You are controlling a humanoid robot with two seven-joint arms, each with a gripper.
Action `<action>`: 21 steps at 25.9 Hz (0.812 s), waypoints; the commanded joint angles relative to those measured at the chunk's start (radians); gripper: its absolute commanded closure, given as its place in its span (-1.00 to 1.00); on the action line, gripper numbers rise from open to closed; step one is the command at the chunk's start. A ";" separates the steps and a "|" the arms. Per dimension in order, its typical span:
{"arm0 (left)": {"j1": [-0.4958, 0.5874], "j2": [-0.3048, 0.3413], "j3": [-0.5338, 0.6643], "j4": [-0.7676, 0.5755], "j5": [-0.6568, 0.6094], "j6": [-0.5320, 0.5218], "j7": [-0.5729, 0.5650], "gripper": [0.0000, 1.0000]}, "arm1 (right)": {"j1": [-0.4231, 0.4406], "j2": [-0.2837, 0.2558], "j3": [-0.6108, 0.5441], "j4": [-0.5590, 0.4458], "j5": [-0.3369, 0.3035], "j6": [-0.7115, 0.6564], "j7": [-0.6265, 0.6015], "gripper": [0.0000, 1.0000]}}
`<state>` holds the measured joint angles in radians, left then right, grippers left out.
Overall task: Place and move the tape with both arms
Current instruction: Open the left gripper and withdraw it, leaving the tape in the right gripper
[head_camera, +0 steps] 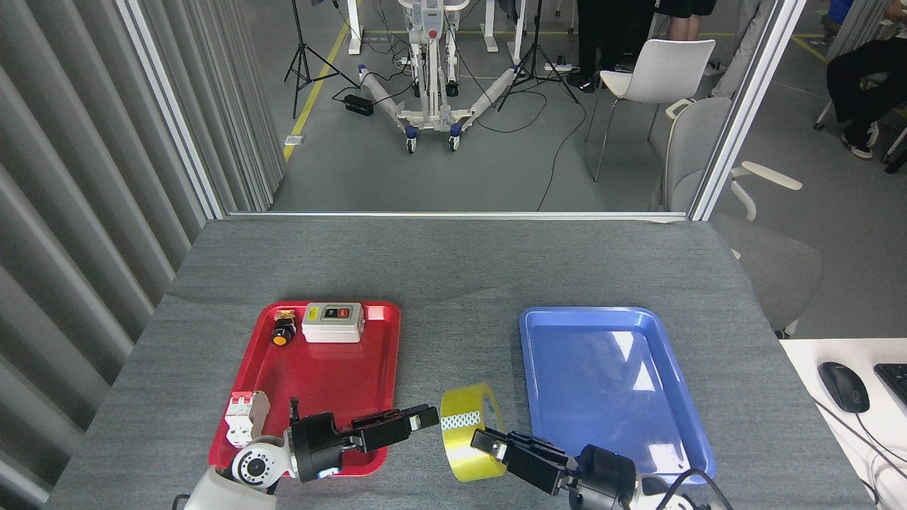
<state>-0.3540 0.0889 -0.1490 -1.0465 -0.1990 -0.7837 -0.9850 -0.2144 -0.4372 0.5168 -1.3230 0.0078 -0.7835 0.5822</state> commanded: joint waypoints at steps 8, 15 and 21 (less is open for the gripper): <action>-0.003 0.003 0.005 -0.010 -0.003 -0.002 0.009 -0.74 | 0.013 -0.003 -0.001 0.001 0.000 -0.002 -0.007 0.71; 0.009 0.051 0.086 -0.010 -0.003 -0.002 0.012 -0.82 | 0.023 -0.005 -0.001 -0.001 0.000 -0.002 -0.021 0.89; -0.005 0.049 0.282 -0.021 -0.094 -0.002 0.114 -0.75 | 0.024 -0.035 -0.027 -0.010 0.000 -0.002 -0.041 1.00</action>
<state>-0.3487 0.1386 0.0349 -1.0630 -0.2315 -0.7855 -0.9296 -0.1912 -0.4511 0.5027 -1.3289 0.0077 -0.7856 0.5572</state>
